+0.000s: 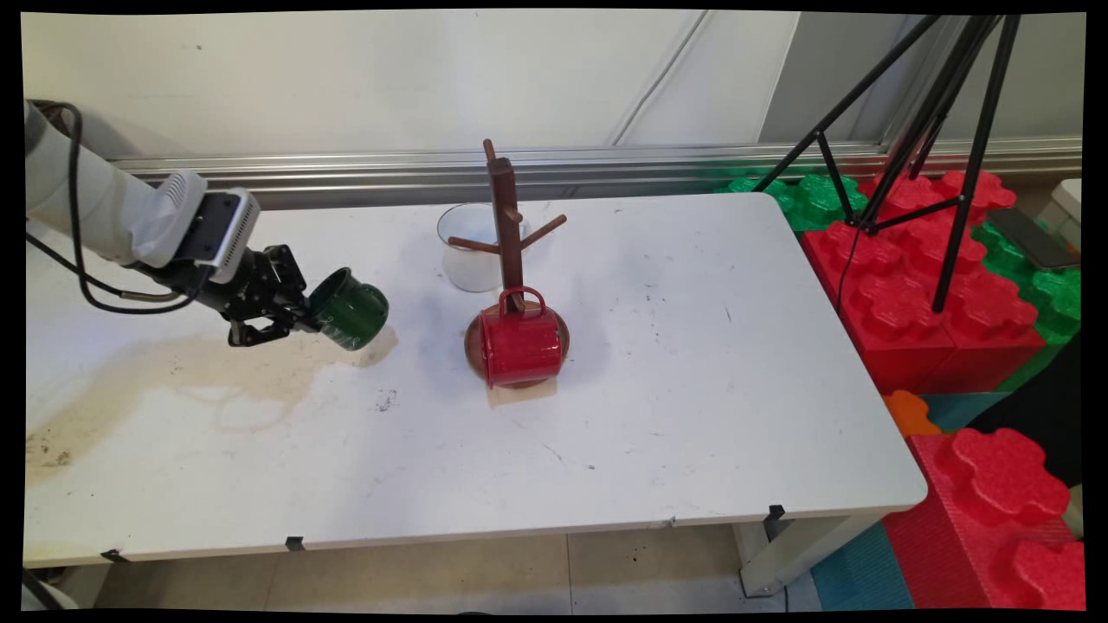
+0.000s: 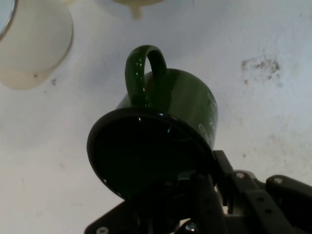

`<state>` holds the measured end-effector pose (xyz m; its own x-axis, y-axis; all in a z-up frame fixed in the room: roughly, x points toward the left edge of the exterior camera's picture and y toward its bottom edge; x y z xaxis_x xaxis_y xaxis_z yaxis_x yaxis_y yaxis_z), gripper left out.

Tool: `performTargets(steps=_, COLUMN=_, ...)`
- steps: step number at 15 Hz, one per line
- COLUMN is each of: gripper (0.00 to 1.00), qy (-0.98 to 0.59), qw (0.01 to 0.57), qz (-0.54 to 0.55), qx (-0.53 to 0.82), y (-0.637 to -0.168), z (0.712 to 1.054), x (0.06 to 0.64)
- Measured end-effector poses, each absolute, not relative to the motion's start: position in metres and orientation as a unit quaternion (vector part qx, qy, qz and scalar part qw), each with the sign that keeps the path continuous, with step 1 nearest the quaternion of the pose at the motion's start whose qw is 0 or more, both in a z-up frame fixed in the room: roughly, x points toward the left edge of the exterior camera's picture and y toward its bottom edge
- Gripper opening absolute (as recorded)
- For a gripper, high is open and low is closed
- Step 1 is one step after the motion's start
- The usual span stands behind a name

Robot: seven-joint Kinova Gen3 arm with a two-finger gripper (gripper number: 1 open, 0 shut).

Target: Place the picked object on the table

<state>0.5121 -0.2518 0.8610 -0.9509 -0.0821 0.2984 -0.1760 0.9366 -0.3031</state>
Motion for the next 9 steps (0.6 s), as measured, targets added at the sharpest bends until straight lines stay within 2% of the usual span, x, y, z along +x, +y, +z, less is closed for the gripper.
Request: performTargets(steps=9, gripper=0.00, qy=-0.977, qw=0.115, qz=0.173, qx=0.048, y=-0.261, z=0.840, x=0.514)
